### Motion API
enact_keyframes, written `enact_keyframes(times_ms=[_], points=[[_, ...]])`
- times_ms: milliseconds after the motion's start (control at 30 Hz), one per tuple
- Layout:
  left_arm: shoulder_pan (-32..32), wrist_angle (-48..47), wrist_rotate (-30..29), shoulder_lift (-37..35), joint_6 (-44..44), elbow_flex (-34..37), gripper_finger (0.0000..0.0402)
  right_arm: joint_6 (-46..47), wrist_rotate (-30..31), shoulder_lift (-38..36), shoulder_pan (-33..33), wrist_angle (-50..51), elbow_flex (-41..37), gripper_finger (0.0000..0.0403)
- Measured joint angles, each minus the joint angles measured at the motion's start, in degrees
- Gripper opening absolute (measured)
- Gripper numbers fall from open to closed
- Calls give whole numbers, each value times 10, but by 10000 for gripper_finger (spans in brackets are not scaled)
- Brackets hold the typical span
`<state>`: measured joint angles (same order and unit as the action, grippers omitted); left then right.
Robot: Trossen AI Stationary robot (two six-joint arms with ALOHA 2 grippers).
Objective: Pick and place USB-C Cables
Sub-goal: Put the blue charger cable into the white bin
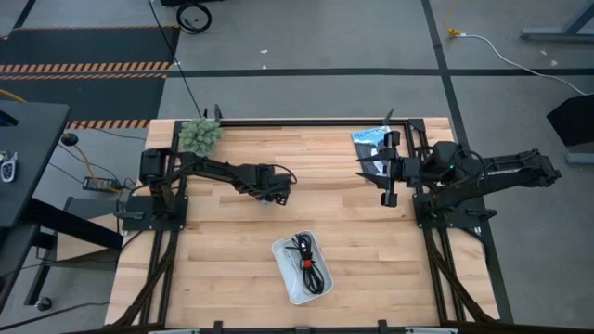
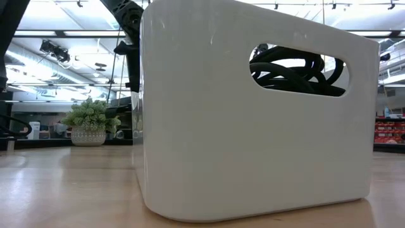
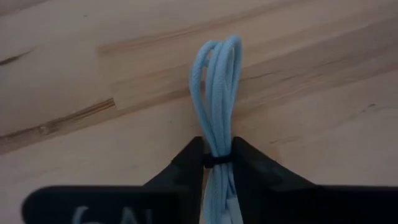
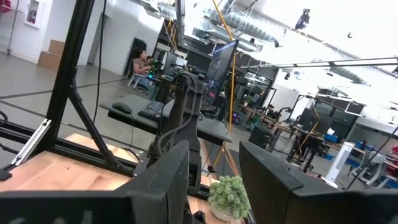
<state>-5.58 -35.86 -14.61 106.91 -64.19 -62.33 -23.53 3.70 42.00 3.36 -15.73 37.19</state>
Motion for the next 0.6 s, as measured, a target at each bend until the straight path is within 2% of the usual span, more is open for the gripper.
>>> enact_keyframes(times_ms=[200,300,600], points=[[6,-8,-1,0,19,-2,63,-1,0,0,0,0,0,148],[7,-50,10,1,28,-20,64,-1,0,0,0,0,0,148],[26,-176,-1,-29,89,-126,50,0,0,0,0,4,0,148]])
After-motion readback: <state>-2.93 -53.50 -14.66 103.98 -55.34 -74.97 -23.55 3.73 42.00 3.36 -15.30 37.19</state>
